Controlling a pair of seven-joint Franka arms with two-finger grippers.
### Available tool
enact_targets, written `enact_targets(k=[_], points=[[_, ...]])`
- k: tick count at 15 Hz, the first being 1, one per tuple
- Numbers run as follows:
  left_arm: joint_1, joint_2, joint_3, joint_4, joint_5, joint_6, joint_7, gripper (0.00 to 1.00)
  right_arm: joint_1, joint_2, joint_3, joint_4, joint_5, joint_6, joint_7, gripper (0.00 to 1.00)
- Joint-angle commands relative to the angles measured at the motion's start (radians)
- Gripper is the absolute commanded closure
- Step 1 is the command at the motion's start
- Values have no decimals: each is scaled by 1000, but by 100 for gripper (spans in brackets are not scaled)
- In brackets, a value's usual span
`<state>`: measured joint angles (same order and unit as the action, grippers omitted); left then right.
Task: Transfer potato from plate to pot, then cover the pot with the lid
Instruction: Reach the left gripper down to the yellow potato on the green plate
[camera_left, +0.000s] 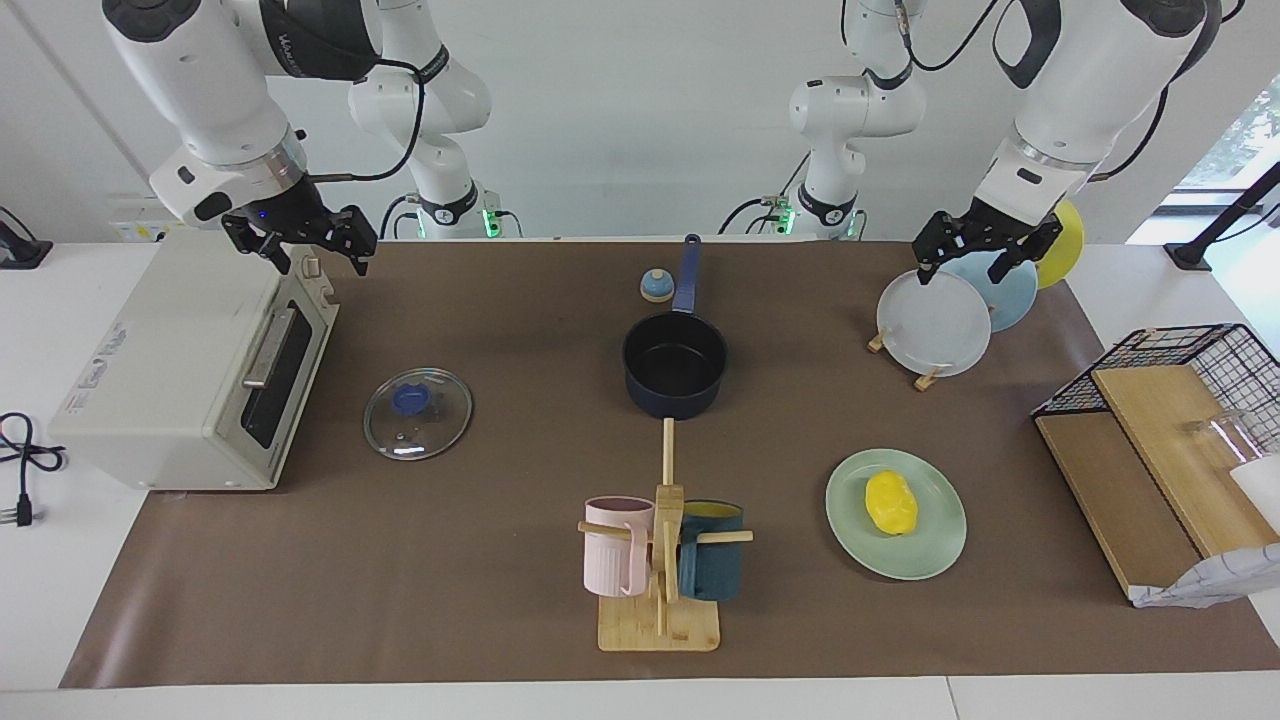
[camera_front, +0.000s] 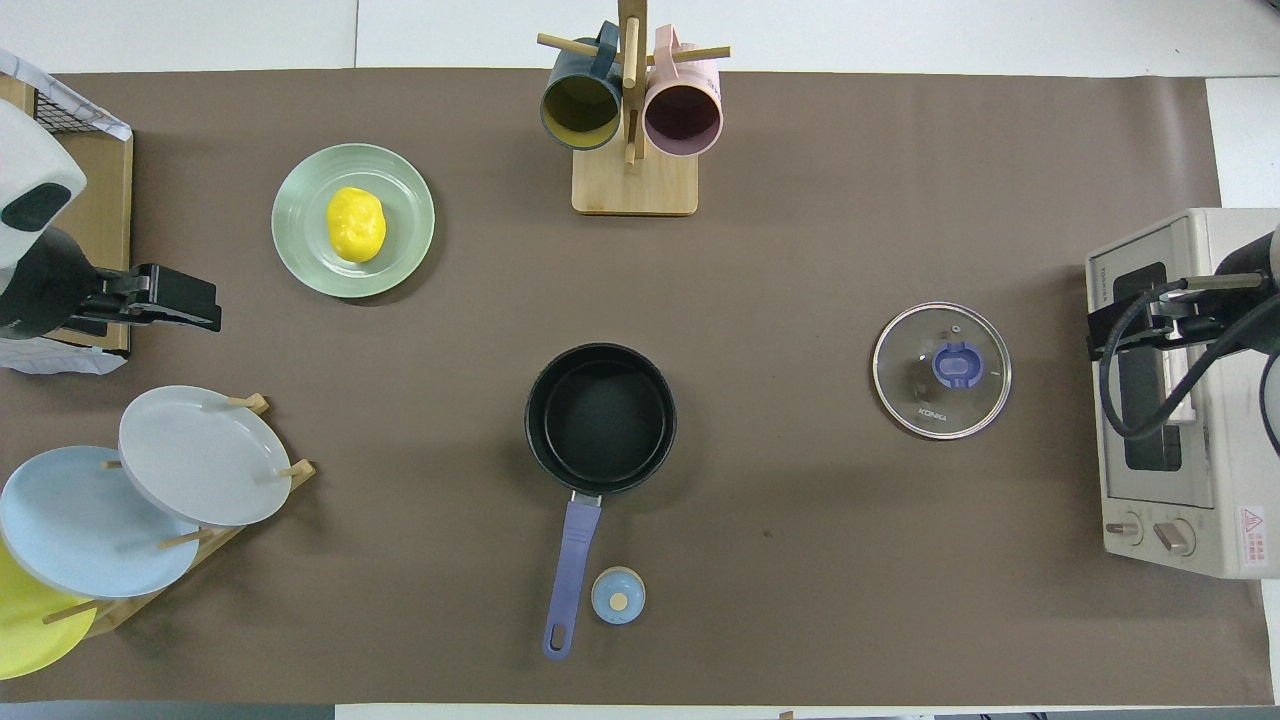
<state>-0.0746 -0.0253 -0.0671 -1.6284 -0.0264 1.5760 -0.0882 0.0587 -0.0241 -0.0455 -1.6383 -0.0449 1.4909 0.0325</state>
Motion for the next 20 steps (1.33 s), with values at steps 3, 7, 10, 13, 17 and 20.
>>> enact_targets(k=[3,7,10,13,17,20], points=[[-1,-12,7,-2,-20,1,22,0,-11,-23,3,-29,25,17,-16,0],[-1,-13,7,-10,-20,24,19,0,-11,-23,3,-28,25,17,-16,0],[-1,-8,7,-13,-29,50,18,0,-11,-23,3,-29,25,17,-16,0],[-7,45,6,5,-46,74,13,0,-11,-23,3,-28,25,17,-16,0],[-11,171,4,43,-40,134,13,0,-11,-23,3,-28,25,17,-16,0],[-8,319,4,125,-36,217,13,0,-11,-23,3,-29,25,17,-16,0]])
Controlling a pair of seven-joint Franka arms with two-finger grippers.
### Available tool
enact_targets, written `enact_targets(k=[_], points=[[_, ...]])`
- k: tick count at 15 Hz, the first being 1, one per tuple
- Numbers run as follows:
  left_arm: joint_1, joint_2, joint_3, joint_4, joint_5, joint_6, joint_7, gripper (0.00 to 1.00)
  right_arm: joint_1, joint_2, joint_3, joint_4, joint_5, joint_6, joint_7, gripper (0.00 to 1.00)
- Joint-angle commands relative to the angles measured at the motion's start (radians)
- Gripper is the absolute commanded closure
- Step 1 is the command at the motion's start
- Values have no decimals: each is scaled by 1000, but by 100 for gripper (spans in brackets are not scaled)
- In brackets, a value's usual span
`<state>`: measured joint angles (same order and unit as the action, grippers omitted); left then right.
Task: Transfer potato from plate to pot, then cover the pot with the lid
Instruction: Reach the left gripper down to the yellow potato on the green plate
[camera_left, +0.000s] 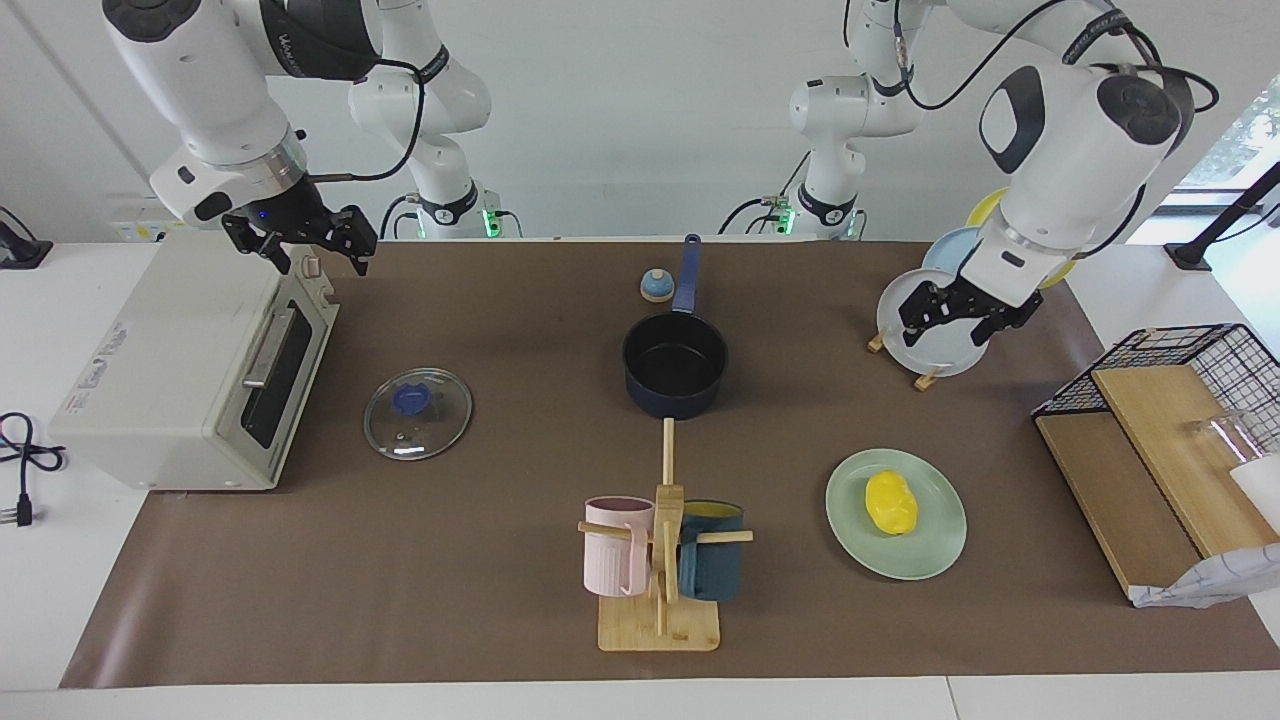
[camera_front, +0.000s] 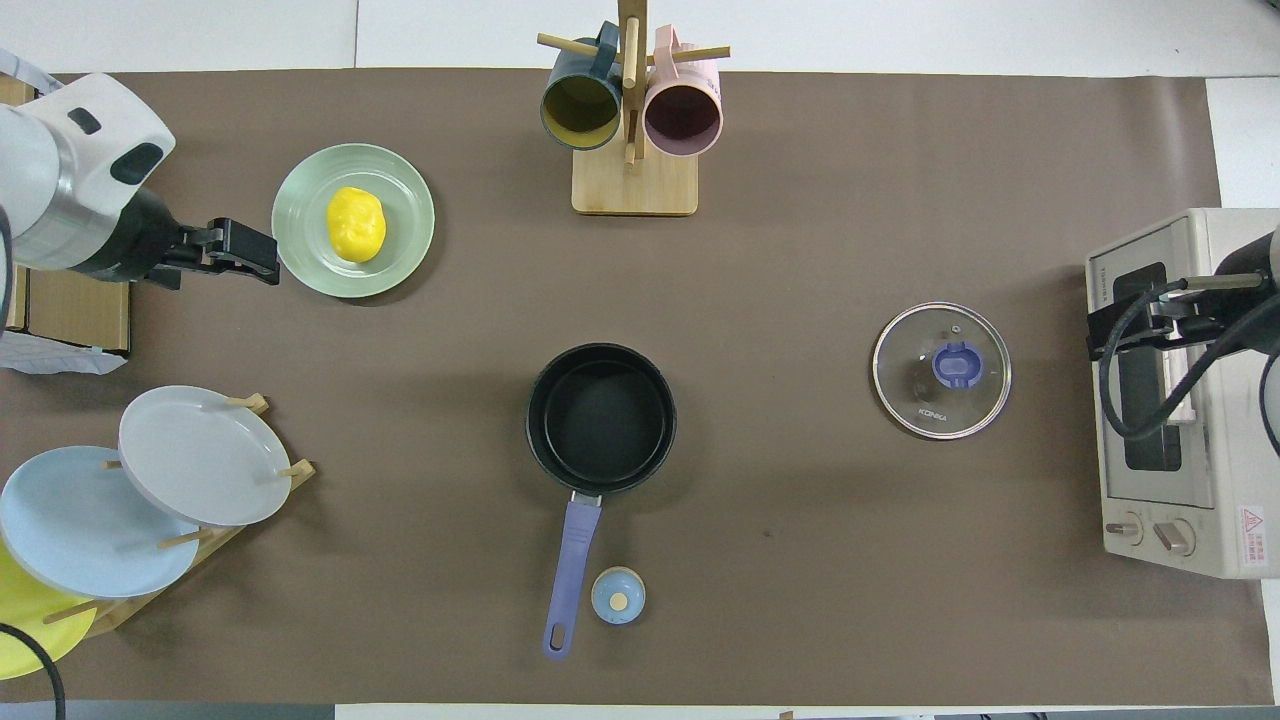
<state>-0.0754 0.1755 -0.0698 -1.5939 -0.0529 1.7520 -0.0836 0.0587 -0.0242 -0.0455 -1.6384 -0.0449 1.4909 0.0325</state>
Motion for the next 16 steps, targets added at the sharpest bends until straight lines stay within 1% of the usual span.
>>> enact_targets(k=[1,4,7,12,16], points=[[-7,148,7,91,-8,93,8,0,-11,-23,3,-28,25,17,-16,0],[-7,241,7,97,16,214,16,0,-11,-23,3,-29,25,17,-16,0],[-21,362,2,175,77,250,21,0,-11,-23,3,-29,25,17,-16,0],[-30,427,2,175,103,351,22,0,-11,-23,3,-29,25,17,-16,0],[-32,427,2,146,113,380,22,0,-11,-23,3,-28,25,17,-16,0]])
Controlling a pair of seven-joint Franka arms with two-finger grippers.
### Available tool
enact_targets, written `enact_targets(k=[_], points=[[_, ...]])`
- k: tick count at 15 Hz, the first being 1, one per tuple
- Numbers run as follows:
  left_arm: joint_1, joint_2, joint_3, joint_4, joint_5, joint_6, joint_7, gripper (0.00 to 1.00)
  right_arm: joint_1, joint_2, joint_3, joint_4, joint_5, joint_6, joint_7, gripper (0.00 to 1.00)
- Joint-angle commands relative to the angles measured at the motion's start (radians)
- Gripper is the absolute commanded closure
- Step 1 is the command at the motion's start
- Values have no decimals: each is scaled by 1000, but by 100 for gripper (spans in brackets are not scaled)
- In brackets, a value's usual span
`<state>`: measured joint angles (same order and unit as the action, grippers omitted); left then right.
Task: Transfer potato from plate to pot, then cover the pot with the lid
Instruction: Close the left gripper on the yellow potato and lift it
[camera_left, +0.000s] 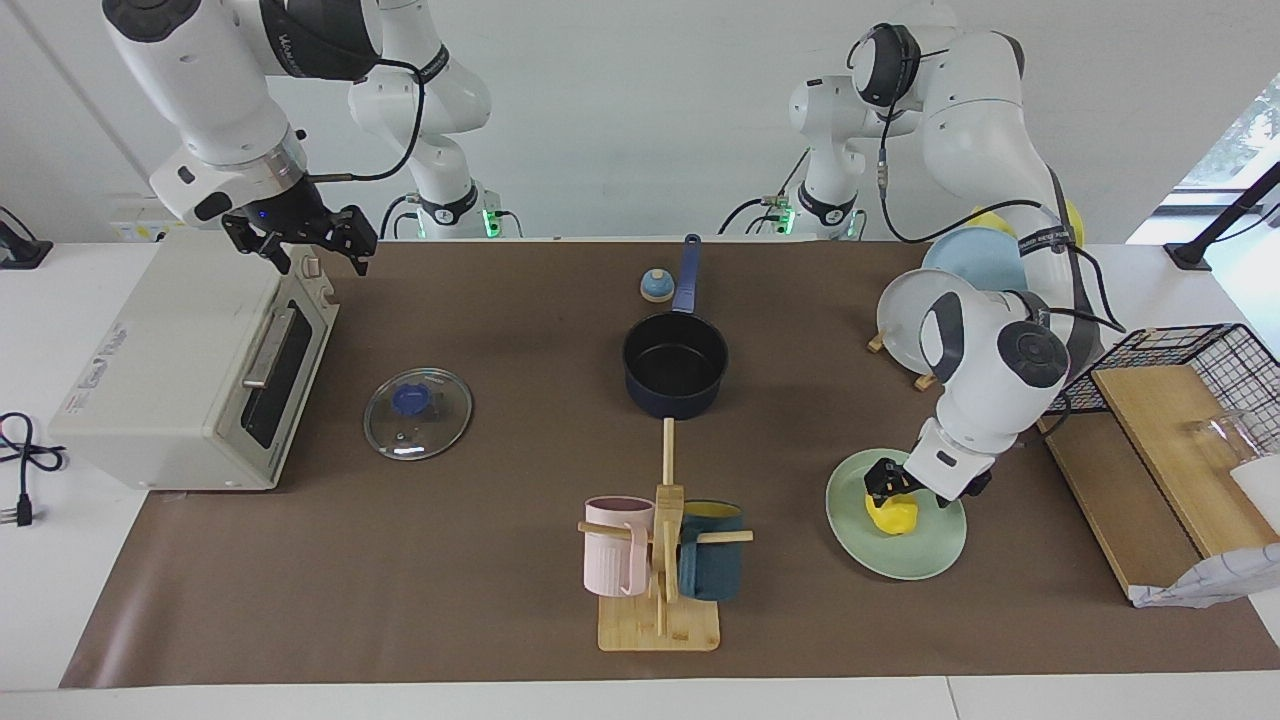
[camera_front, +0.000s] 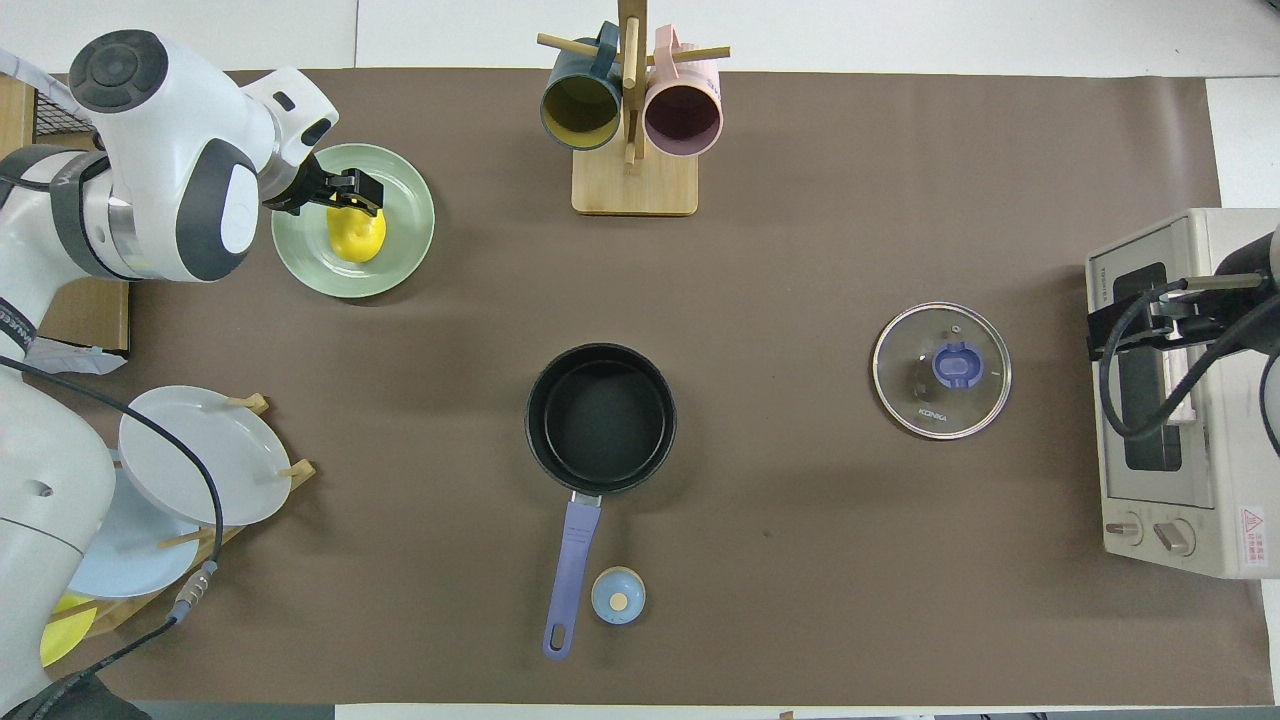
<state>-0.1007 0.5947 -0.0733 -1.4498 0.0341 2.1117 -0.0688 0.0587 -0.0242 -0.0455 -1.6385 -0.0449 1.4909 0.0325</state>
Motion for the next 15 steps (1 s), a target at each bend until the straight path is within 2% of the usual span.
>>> enact_targets(k=[1,4,8,9,10,11,12,13,15], points=[[-8,7,6,-15,26,34,9,0,-11,-23,4,-27,25,17,-16,0],[-10,-1,6,-66,26,89,12,0,-11,-23,3,-29,25,17,-16,0],[-10,-3,7,-76,27,96,14,0,-11,-23,3,-27,25,17,-16,0],[-10,-3,7,-75,27,96,14,6,-11,-23,3,-29,25,17,-16,0],[-10,-3,7,-73,27,96,14,22,-11,-23,3,-29,25,17,-16,0],[-10,-3,7,-73,27,94,14,50,-11,-23,3,-29,25,17,-16,0],[-10,-3,7,-73,27,93,14,83,-11,-23,3,-29,25,17,-16,0],[-8,-4,7,-72,27,90,14,100,-11,-23,3,-27,25,17,-16,0],[-10,-4,7,-64,26,77,14,100,-11,-23,3,-27,25,17,-16,0]])
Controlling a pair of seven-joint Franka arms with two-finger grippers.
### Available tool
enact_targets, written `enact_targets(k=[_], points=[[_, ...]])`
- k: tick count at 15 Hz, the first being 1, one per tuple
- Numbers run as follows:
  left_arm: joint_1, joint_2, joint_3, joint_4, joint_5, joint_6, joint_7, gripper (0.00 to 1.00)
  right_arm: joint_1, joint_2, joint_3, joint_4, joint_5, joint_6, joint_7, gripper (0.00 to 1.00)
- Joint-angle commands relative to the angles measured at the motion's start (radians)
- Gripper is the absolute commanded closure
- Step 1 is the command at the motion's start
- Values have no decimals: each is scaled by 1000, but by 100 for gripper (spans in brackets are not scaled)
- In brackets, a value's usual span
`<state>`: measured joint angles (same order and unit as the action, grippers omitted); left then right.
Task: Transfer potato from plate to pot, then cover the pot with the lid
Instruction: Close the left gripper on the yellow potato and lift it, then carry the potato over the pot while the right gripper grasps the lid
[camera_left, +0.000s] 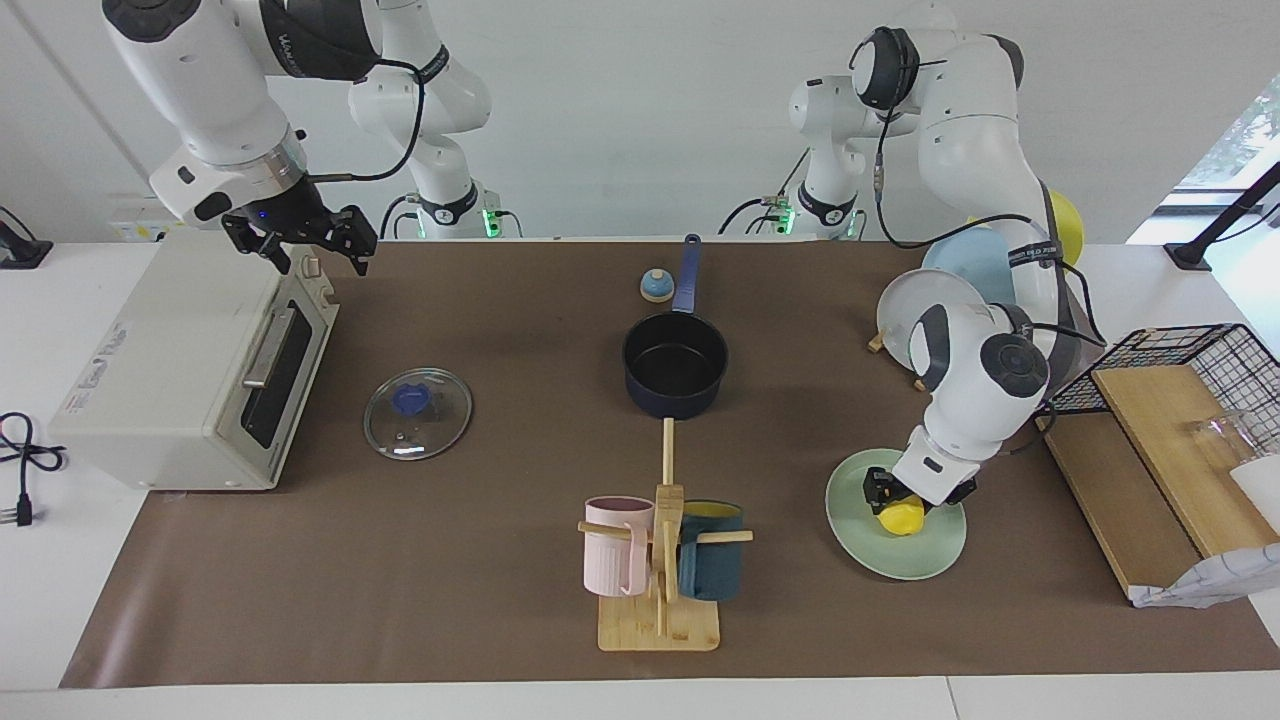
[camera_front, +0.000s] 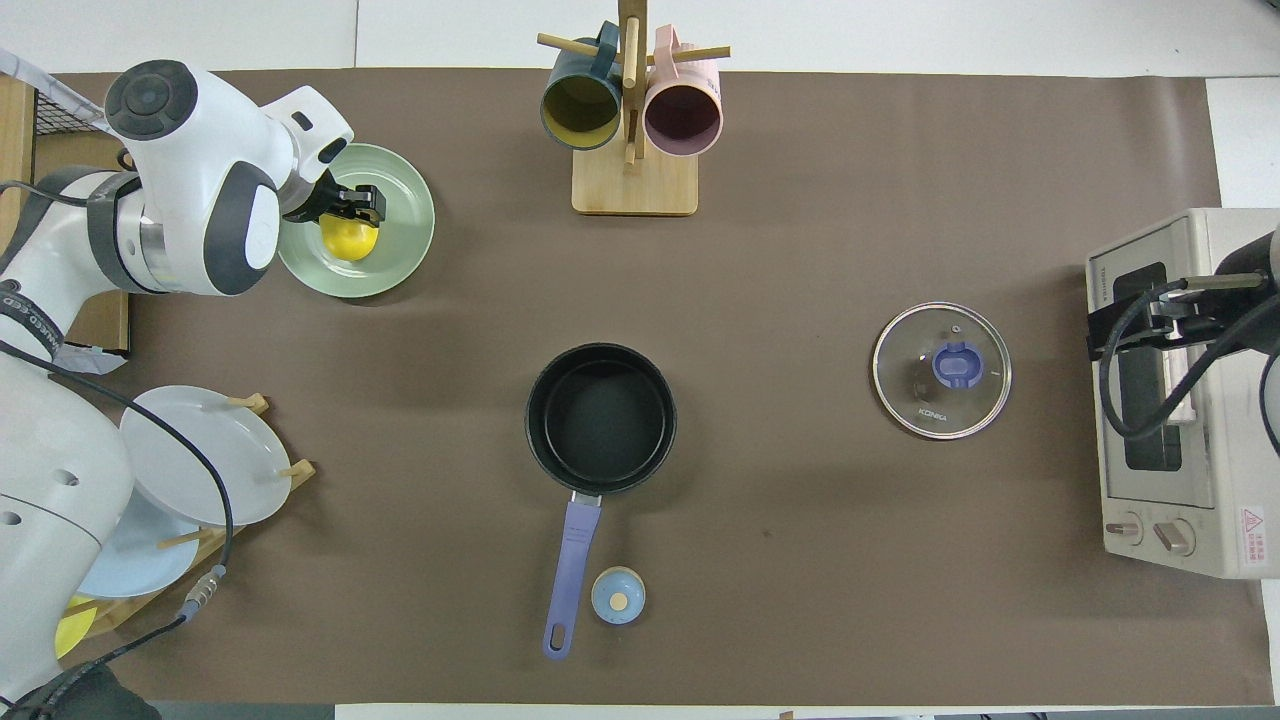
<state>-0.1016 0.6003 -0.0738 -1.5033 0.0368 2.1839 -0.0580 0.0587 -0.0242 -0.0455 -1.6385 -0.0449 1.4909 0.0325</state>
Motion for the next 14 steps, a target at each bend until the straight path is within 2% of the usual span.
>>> enact_targets(k=[1,3,6,9,12,14], points=[[-9,-14,8,-8,20,-6,3,100,-11,-23,3,-27,25,17,-16,0],[-3,-66,3,5,8,-77,-3,100,-11,-23,3,-29,25,17,-16,0],[-13,-230,2,-38,-110,-218,-51,100,-11,-23,3,-27,25,17,-16,0],[-102,-391,2,-106,-121,-332,-205,100,-11,-23,3,-27,25,17,-16,0],[-197,-509,0,-194,-147,-354,-340,100,-11,-23,3,-27,25,17,-16,0],[-295,-556,0,-295,-149,-302,-434,100,-2,-23,4,-29,25,17,-16,0]])
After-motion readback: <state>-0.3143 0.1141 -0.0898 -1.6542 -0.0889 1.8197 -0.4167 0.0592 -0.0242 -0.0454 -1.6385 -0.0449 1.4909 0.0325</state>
